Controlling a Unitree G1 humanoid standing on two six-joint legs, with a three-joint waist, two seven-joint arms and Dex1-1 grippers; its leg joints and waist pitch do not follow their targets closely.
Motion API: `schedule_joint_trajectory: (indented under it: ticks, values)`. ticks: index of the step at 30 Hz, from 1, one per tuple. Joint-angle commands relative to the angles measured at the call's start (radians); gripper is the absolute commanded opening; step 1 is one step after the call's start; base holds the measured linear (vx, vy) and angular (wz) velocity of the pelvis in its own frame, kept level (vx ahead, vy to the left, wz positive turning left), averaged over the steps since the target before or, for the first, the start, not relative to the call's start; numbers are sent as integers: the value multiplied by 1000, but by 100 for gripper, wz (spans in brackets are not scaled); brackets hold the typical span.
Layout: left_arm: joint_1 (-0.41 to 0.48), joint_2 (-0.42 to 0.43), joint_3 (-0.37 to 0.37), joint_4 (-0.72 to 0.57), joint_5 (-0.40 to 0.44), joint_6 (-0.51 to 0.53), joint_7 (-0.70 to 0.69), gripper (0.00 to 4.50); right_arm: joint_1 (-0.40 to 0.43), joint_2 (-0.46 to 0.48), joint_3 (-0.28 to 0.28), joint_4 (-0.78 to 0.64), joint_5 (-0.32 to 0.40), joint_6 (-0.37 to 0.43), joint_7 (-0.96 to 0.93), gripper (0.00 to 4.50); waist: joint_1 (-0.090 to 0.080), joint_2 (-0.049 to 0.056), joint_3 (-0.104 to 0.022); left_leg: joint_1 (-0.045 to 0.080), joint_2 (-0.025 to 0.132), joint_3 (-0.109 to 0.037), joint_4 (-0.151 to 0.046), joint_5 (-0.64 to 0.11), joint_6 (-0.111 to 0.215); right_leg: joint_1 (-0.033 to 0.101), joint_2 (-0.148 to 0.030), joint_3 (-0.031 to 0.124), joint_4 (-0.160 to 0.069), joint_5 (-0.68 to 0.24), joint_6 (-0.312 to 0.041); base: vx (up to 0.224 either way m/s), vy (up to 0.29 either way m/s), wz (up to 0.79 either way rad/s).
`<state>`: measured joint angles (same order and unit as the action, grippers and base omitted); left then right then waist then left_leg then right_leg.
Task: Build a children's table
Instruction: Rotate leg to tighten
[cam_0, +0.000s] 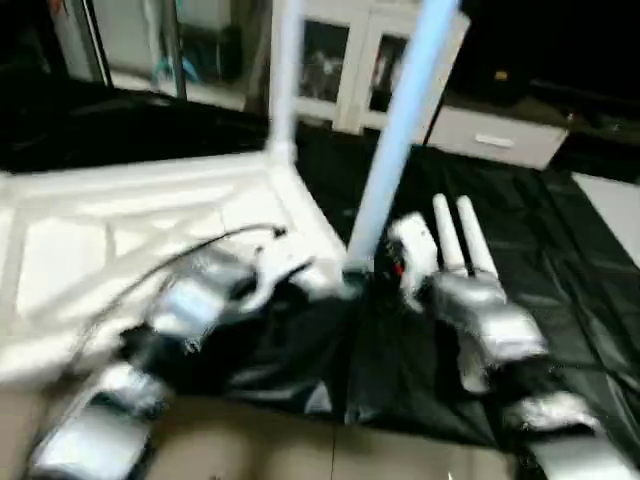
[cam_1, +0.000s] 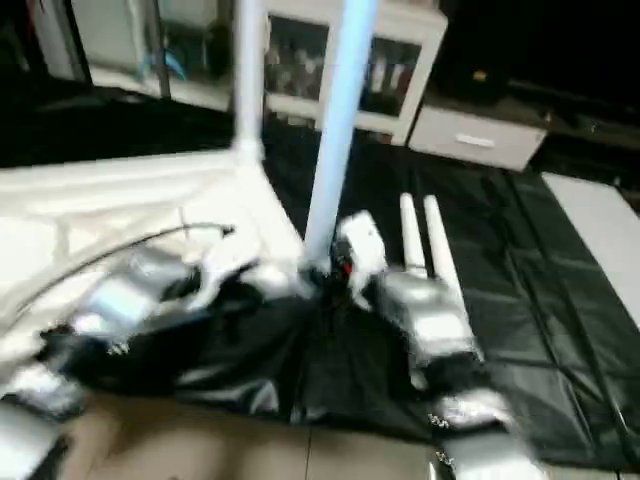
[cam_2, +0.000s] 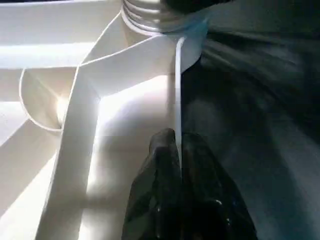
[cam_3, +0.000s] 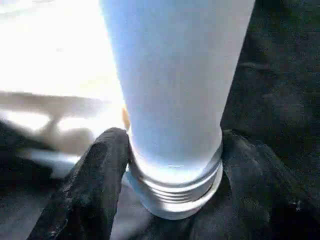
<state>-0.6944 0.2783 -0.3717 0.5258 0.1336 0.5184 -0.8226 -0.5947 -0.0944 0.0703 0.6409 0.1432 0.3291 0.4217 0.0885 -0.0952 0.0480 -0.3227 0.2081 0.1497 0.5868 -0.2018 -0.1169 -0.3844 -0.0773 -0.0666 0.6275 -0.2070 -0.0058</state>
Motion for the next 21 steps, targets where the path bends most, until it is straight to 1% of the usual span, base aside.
schedule_joint_trajectory:
  ticks: [1,2,3,4,5,6,7,8,9,10,11,12,13,14,15,16,17,18,19,21]
  values:
    - [-56,-56,28,82,22,-37,145,0,-7,58,-3,124,-61,-12,-205,267,-3,24,-44,1,11,-3,-82,-353,-45,10,-68,39,-115,-503,-95,0,0,0]
    - [-60,-60,30,90,24,-41,154,0,-11,64,-6,132,-62,-18,-222,267,-2,24,-46,5,12,-4,-82,-359,-50,9,-68,39,-115,-502,-95,0,0,0]
    - [-75,-76,36,122,31,-55,185,0,-34,101,-12,185,-78,-60,-312,267,-4,25,-49,-1,13,-6,-85,-346,-53,10,-70,41,-109,-467,-99,0,0,0]
    - [-88,-90,37,148,35,-71,209,0,-48,119,-2,216,-92,-86,-347,267,-5,27,-50,-5,14,-7,-86,-341,-57,14,-67,40,-105,-430,-103,0,0,0]
    - [-102,-106,34,179,42,-90,232,0,-68,150,-8,254,-90,-123,-377,260,-4,26,-51,-5,13,-5,-85,-337,-57,13,-66,40,-105,-410,-105,0,0,0]
    - [-104,-109,34,184,43,-92,235,0,-70,154,-9,259,-89,-127,-380,256,-3,27,-51,-5,14,-5,-86,-336,-57,13,-65,41,-101,-379,-111,0,0,0]
    - [-123,-124,24,226,55,-121,252,0,-104,192,-22,309,-79,-188,-376,254,-3,22,-53,-6,14,-1,-84,-326,-50,11,-64,44,-98,-334,-121,0,0,0]
    - [-124,-124,23,229,56,-125,250,0,-112,199,-29,315,-70,-202,-360,254,-3,20,-55,-8,14,0,-83,-319,-47,12,-64,45,-94,-317,-126,0,0,0]
    - [-125,-124,22,230,56,-127,248,0,-116,202,-33,318,-64,-212,-347,254,-2,20,-55,-17,14,0,-85,-290,-41,21,-63,45,-88,-278,-131,0,0,0]
    - [-120,-115,15,226,58,-132,234,0,-122,202,-41,311,-53,-238,-317,254,-1,21,-56,-19,16,0,-85,-275,-39,23,-64,46,-85,-258,-134,0,0,0]
    - [-116,-106,10,227,61,-140,223,0,-124,200,-48,300,-43,-261,-281,254,2,18,-55,-15,17,4,-83,-269,-31,19,-63,46,-86,-245,-139,0,0,0]
    - [-112,-99,9,226,61,-145,213,0,-123,195,-54,287,-37,-276,-258,254,0,17,-58,-20,16,5,-82,-247,-24,25,-62,47,-80,-205,-151,0,0,0]
    - [-110,-94,10,229,61,-150,205,0,-123,190,-59,282,-31,-293,-237,254,1,15,-62,-28,16,5,-81,-207,-14,32,-63,47,-75,-162,-158,0,0,0]
    - [-109,-91,11,232,61,-154,200,0,-125,187,-63,282,-28,-304,-227,254,2,16,-65,-29,17,6,-78,-178,-9,33,-64,47,-72,-131,-163,0,0,0]
    - [-104,-81,7,226,62,-157,187,0,-120,173,-56,267,-34,-313,-216,274,2,18,-68,-30,17,8,-74,-109,-1,35,-63,47,-62,-46,-184,0,0,0]
    - [-103,-76,4,228,64,-163,180,0,-120,163,-51,265,-39,-325,-211,282,3,18,-69,-30,17,9,-72,-81,4,35,-61,46,-58,-4,-193,0,0,0]
    - [-95,-64,1,217,61,-164,160,0,-111,144,-44,241,-40,-322,-187,287,2,19,-67,-30,16,12,-70,-51,13,34,-57,45,-53,50,-211,0,0,0]
    - [-90,-56,0,211,58,-166,147,0,-106,131,-41,226,-40,-322,-170,300,4,19,-66,-28,15,13,-70,-51,19,36,-56,45,-53,66,-221,0,0,0]
    - [-76,-38,-7,188,54,-164,112,0,-94,105,-37,194,-32,-302,-121,312,4,19,-66,-26,15,14,-69,-53,25,40,-57,45,-52,77,-231,0,0,0]
    - [-47,3,-29,136,46,-172,29,0,-72,45,-25,135,-38,-272,-40,327,5,19,-65,-26,16,14,-69,-49,36,41,-57,45,-52,91,-238,0,0,0]
